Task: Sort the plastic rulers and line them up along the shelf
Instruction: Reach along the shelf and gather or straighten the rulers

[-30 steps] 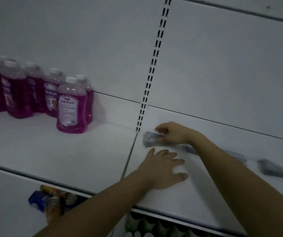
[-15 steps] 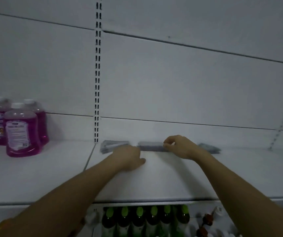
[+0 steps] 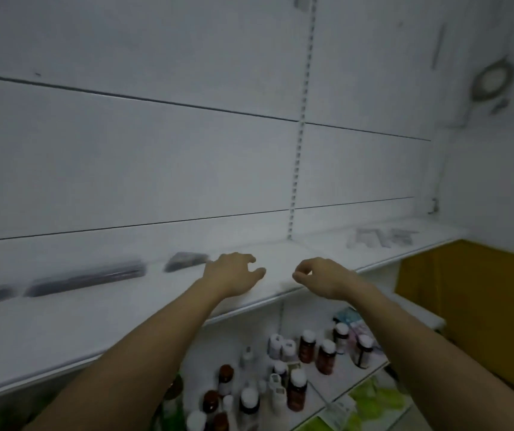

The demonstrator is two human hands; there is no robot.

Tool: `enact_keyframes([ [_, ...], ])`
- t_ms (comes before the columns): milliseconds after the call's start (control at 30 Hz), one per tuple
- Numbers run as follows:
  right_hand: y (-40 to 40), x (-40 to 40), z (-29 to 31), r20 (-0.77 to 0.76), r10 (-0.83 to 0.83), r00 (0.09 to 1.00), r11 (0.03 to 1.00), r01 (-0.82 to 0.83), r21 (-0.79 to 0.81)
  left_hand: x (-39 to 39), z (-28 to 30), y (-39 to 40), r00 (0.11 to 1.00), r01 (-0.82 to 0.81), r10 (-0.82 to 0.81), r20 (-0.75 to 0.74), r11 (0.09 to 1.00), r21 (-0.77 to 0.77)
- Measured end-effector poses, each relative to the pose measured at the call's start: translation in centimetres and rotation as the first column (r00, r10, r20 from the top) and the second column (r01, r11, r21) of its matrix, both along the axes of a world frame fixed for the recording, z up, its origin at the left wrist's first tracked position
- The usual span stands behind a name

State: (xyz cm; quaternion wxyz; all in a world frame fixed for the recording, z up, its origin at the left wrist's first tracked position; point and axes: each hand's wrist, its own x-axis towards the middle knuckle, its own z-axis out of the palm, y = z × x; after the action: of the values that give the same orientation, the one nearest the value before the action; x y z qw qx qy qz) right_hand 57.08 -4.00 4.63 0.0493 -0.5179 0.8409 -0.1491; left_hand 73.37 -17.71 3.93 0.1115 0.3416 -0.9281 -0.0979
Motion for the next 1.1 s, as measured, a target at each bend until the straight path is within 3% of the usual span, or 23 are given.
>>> enact_keyframes([
  [200,10.1,-11.1,-0.1,0.018,-0.163,0.986,0.987,0.163,-0.014,-12.7,0.1,7.4,0.988,0.151,-0.151,-0.006,0.988,0.017],
  [433,14.7,-21.4,-1.9,0.069,-0.263,0.962,0.964,0.265,-0.028,-25.2,-1.4,11.3,0.962,0.272,-0.272,0.028,0.962,0.007],
  [533,14.7,-25.5,-2.8,0.072,-0.269,0.960,0.963,0.271,-0.012,-30.4,-2.2,10.7,0.953,0.299,-0.299,0.058,0.954,0.000],
  [700,12.8,-33.5,-3.2,0.037,-0.301,0.953,0.954,0.299,0.032,-40.2,-2.7,7.6,0.951,0.309,-0.307,-0.036,0.948,0.074],
  [867,9.7,-42.0,-0.6,-0.004,-0.323,0.946,0.944,0.323,0.066,-49.2,-3.2,3.9,0.951,0.310,-0.306,-0.053,0.941,0.132],
  [967,7.4,-46.0,0.3,0.012,-0.304,0.953,0.953,0.304,0.014,-53.6,-3.5,1.4,0.952,0.306,-0.299,-0.070,0.942,0.139],
  [1100,4.0,-50.5,-0.3,0.027,-0.257,0.966,0.965,0.255,0.067,-58.3,-3.6,-1.3,0.965,0.259,-0.251,-0.071,0.955,0.141],
])
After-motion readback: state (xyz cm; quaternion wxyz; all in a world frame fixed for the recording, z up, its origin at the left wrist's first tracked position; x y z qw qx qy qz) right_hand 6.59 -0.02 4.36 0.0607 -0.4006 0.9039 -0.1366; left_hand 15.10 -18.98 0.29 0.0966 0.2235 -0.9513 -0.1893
